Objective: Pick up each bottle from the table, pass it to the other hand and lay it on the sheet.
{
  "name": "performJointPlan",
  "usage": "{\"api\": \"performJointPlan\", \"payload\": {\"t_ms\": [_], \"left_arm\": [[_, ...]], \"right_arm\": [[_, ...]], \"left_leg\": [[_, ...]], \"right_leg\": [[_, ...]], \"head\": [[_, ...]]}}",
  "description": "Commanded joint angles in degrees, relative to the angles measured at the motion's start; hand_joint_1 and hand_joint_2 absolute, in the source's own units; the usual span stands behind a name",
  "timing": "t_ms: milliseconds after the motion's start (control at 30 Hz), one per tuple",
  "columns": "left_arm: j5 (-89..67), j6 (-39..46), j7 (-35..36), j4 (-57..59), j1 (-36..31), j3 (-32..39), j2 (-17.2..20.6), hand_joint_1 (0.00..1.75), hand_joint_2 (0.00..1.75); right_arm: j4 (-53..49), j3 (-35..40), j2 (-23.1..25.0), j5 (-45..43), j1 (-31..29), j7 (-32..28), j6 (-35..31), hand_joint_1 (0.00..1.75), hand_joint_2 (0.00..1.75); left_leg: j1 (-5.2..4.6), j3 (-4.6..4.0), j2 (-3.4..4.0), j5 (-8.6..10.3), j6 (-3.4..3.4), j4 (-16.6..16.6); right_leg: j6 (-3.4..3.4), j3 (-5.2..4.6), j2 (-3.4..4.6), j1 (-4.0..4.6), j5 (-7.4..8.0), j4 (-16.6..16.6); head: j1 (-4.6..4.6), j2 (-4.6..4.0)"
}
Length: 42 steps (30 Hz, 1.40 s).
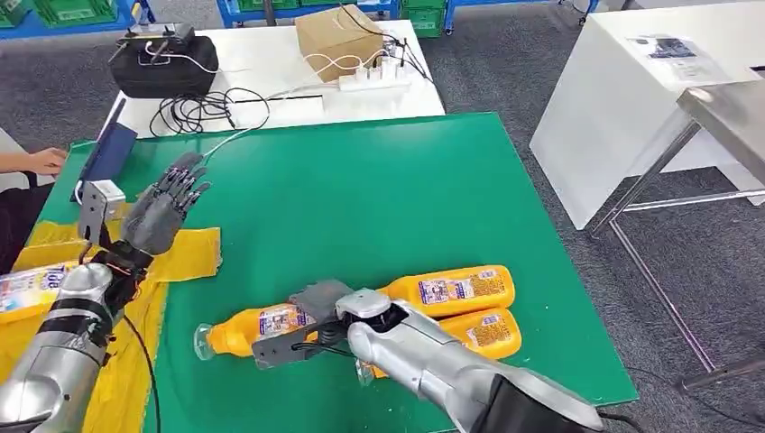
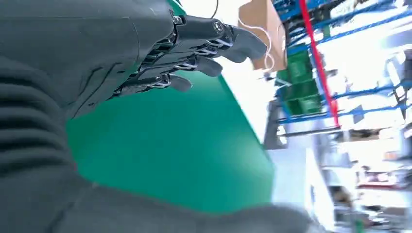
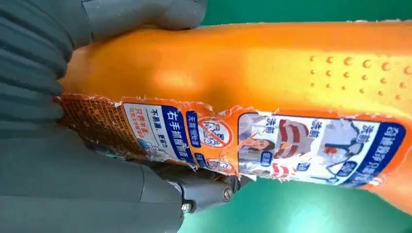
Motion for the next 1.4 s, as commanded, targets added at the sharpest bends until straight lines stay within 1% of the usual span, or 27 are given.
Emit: {"api": "performJointPlan", "payload": {"t_ms": [33,67,100,133,167,200,267,300,333,433,500,533,633,700,767,900,933,967,1067,1167,1200,1233,1300,1333,1367,1400], "left_arm": [[18.42,-2.49,9.56,-24.56,16.49,13.11,-4.09,0.0,0.0],[19.55,-2.39,10.37,-26.49,17.82,12.96,-4.0,0.0,0.0],[19.55,-2.39,10.37,-26.49,17.82,12.96,-4.0,0.0,0.0],[19.57,-1.6,10.33,-28.07,18.68,13.03,-4.2,0.0,0.0],[19.99,-1.55,10.4,-30.08,20.01,12.9,-4.6,0.0,1.75],[20.41,-1.77,10.84,-31.82,21.14,12.4,-4.88,0.0,1.75],[20.4,-1.49,11.54,-34.69,23.12,11.03,-5.41,0.0,1.75],[20.47,-1.34,11.79,-35.69,23.9,10.18,-5.62,0.0,1.75],[20.53,-1.11,12.06,-36.41,24.49,9.38,-5.82,0.0,1.75],[20.58,-0.99,12.05,-36.85,24.84,8.63,-6.17,0.0,1.75],[19.92,-1.27,12.11,-38.83,26.33,5.8,-5.93,0.0,1.75],[19.97,-1.41,12.08,-39.89,27.07,4.74,-6.06,0.0,1.75],[18.45,-1.46,11.13,-43.21,28.64,1.5,-6.46,0.0,1.75],[18.45,-1.46,11.13,-43.21,28.64,1.5,-6.46,0.0,1.75],[18.45,-1.46,11.13,-43.21,28.64,1.5,-6.46,0.0,1.75],[18.48,-1.53,11.15,-43.23,28.51,1.55,-6.26,0.0,1.75],[18.12,-1.78,10.89,-43.61,28.71,0.84,-6.16,0.0,1.75],[18.16,-1.9,10.89,-44.21,28.96,0.1,-6.48,0.0,1.75],[16.69,-2.11,10.74,-47.31,30.19,-4.4,-6.8,0.0,1.75],[16.57,-2.14,10.76,-48.77,30.71,-7.68,-6.71,0.0,1.75],[16.87,-2.24,10.68,-48.75,30.56,-8.53,-6.62,0.0,1.75],[17.24,-2.19,10.69,-48.56,30.32,-9.19,-6.65,0.0,1.75],[17.43,-1.96,10.96,-48.24,29.88,-10.5,-6.66,0.0,1.75],[17.27,-1.87,10.97,-48.02,29.47,-11.1,-6.81,0.0,1.75],[17.2,-2.06,10.94,-47.47,28.76,-12.02,-6.75,0.0,1.75],[17.47,-1.92,11.03,-47.0,28.27,-12.45,-6.86,0.0,1.75]], "right_arm": [[-20.89,-29.25,-4.43,-19.01,14.76,-13.75,-18.04,1.75,1.75],[-25.54,-29.58,-5.41,-18.69,16.68,-11.76,-16.54,1.75,1.75],[-25.54,-29.58,-5.41,-18.69,16.68,-11.76,-16.54,1.75,1.75],[-30.56,-32.68,-4.97,-21.75,19.49,-14.86,-17.52,1.75,1.75],[-35.99,-34.42,-5.16,-23.08,22.21,-16.81,-18.09,1.75,1.75],[-40.03,-35.2,-5.35,-23.14,23.9,-17.42,-18.64,1.75,1.75],[-46.9,-36.28,-5.51,-22.56,26.45,-18.42,-19.81,1.75,1.75],[-49.4,-36.53,-5.39,-21.9,27.37,-18.74,-20.36,1.75,1.75],[-51.2,-36.63,-5.25,-21.5,27.94,-18.6,-20.49,1.75,1.75],[-52.09,-36.57,-5.02,-21.33,28.2,-18.41,-20.5,1.75,1.75],[-53.13,-35.41,-5.15,-20.52,28.37,-18.44,-19.42,1.75,1.75],[-53.09,-34.6,-5.32,-19.99,28.15,-17.72,-18.57,1.75,1.75],[-51.25,-32.34,-5.2,-19.17,26.83,-15.41,-16.2,1.75,1.75],[-51.25,-32.34,-5.2,-19.17,26.83,-15.41,-16.2,1.75,1.75],[-51.25,-32.34,-5.2,-19.17,26.83,-15.41,-16.2,1.75,1.75],[-51.16,-32.4,-5.31,-19.19,26.82,-15.48,-16.2,1.75,1.75],[-50.2,-31.82,-5.28,-18.91,26.3,-14.79,-15.61,1.75,1.75],[-49.44,-31.03,-5.31,-18.52,25.77,-14.07,-14.92,1.75,1.75],[-45.6,-28.26,-4.93,-17.06,23.3,-11.44,-13.62,1.75,1.75],[-41.84,-25.85,-4.38,-16.14,20.78,-9.8,-12.48,1.75,1.75],[-40.5,-24.81,-4.25,-15.8,19.84,-9.21,-11.94,1.75,1.75],[-39.29,-23.85,-4.12,-15.49,18.96,-8.58,-11.53,1.75,1.75],[-36.56,-21.81,-3.33,-15.01,17.21,-7.39,-10.53,1.75,1.75],[-35.15,-20.72,-2.77,-14.79,16.15,-6.8,-10.03,1.75,1.75],[-32.98,-19.04,-1.94,-14.51,14.54,-5.91,-9.15,1.75,1.75],[-31.4,-17.75,-1.21,-14.57,13.45,-5.49,-8.62,1.75,1.75]], "left_leg": [[-0.08,0.1,-0.14,0.07,0.21,-0.22],[-0.02,0.14,-0.03,0.01,0.15,-0.18],[-0.05,0.12,-0.05,0.01,0.19,-0.22],[-0.06,-0.03,-0.09,-0.01,0.16,-0.09],[-0.07,-0.13,-0.19,-0.02,0.19,-0.05],[-0.04,-0.33,-0.13,-0.02,0.11,-0.02],[-0.08,-0.4,-0.35,-0.07,0.2,-0.08],[-0.05,-0.55,-0.31,-0.06,0.13,-0.01],[-0.1,-0.48,-0.33,-0.1,0.18,-0.03],[-0.08,-0.79,-0.26,-0.02,0.12,-0.01],[-0.06,-0.85,-0.25,-0.02,0.12,-0.01],[-0.1,-0.72,-0.33,-0.04,0.18,-0.05],[-0.07,-0.82,-0.25,-0.02,0.12,-0.02],[-0.05,-0.82,-0.2,-0.02,0.12,-0.02],[-0.08,-0.75,-0.31,-0.01,0.16,-0.05],[-0.04,-0.77,-0.21,-0.02,0.11,-0.04],[-0.08,-0.66,-0.31,-0.03,0.18,-0.08],[-0.04,-0.78,-0.23,-0.01,0.1,-0.04],[-0.09,-0.6,-0.26,-0.05,0.21,-0.1],[-0.06,-0.73,-0.16,-0.03,0.14,-0.04],[-0.09,-0.64,-0.21,-0.03,0.18,-0.09],[-0.03,-0.77,-0.13,-0.02,0.11,-0.04],[-0.1,-0.63,-0.2,-0.02,0.2,-0.1],[-0.05,-0.77,-0.12,-0.01,0.1,-0.05],[-0.09,-0.65,-0.15,-0.01,0.17,-0.09],[-0.04,-0.76,-0.13,-0.01,0.11,-0.04]], "right_leg": [[-0.06,0.1,0.02,-0.05,0.07,-0.21],[-0.04,0.14,0.09,-0.01,0.05,-0.19],[-0.05,0.13,0.09,-0.04,0.05,-0.21],[-0.06,-0.02,0.03,-0.05,-0.01,-0.06],[-0.09,-0.1,-0.03,-0.05,-0.05,-0.02],[-0.08,-0.31,-0.04,-0.02,-0.05,0.02],[-0.11,-0.34,-0.16,-0.05,-0.14,-0.01],[-0.06,-0.46,-0.19,-0.03,-0.12,0.03],[-0.07,-0.41,-0.17,-0.08,-0.16,0.04],[-0.03,-0.68,-0.16,-0.06,-0.07,0.03],[-0.05,-0.74,-0.15,-0.04,-0.07,0.02],[-0.08,-0.61,-0.19,-0.07,-0.11,0.01],[-0.07,-0.72,-0.15,-0.05,-0.07,0.02],[-0.07,-0.73,-0.11,-0.03,-0.05,0.0],[-0.09,-0.65,-0.17,-0.06,-0.08,0.01],[-0.07,-0.67,-0.11,-0.02,-0.06,-0.01],[-0.1,-0.57,-0.15,-0.05,-0.09,-0.02],[-0.07,-0.68,-0.13,-0.03,-0.05,-0.02],[-0.11,-0.53,-0.07,-0.06,-0.08,-0.04],[-0.08,-0.65,-0.03,-0.04,-0.04,-0.01],[-0.1,-0.56,-0.04,-0.06,-0.06,-0.03],[-0.07,-0.67,-0.03,-0.02,-0.02,-0.02],[-0.11,-0.55,-0.01,-0.07,-0.03,-0.03],[-0.08,-0.68,-0.01,-0.03,-0.01,-0.01],[-0.12,-0.6,0.03,-0.07,-0.02,-0.01],[-0.1,-0.68,0.0,-0.03,-0.01,0.01]], "head": [[0.02,0.0],[0.0,0.0],[0.02,0.0],[0.02,0.0],[0.04,0.0],[0.02,0.0],[0.02,0.0],[0.02,0.0],[0.02,0.0],[0.02,0.0],[0.02,0.0],[0.02,0.0],[0.02,0.0],[0.02,0.0],[0.02,0.0],[0.02,0.0],[0.02,0.0],[0.02,0.0],[0.02,0.0],[0.02,0.0],[0.02,0.0],[0.02,0.0],[0.02,0.0],[0.02,0.0],[0.02,0.0],[0.02,0.0]]}}
